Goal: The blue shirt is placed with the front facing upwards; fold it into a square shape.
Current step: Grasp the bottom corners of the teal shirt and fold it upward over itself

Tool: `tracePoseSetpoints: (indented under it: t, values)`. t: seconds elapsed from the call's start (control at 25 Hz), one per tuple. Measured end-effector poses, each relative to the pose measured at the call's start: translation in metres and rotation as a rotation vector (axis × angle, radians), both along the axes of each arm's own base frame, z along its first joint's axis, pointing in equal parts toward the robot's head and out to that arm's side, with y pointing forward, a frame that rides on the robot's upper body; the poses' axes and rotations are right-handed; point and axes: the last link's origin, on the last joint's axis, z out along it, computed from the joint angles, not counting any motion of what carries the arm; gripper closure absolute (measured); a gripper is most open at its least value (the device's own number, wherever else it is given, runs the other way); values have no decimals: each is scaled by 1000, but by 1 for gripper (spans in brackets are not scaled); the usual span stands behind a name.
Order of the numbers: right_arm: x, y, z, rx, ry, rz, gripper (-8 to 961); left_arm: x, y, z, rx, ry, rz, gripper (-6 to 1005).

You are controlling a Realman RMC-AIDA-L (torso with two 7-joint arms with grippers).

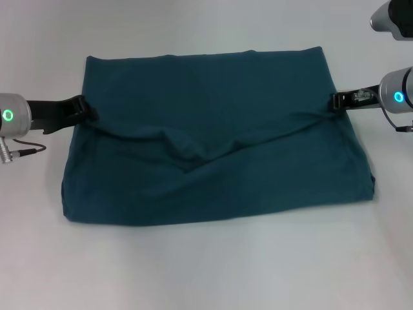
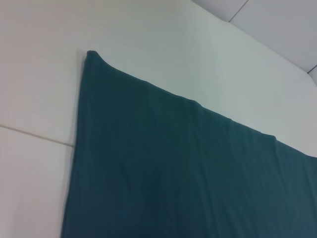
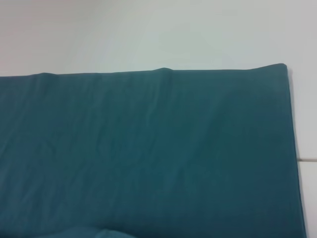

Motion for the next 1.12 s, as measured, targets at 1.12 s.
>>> tracePoseSetpoints:
  t: [1.12]
  values:
    - [2,1,-10,2,-35,10,781,-1,5,-4,44,44,-2,950]
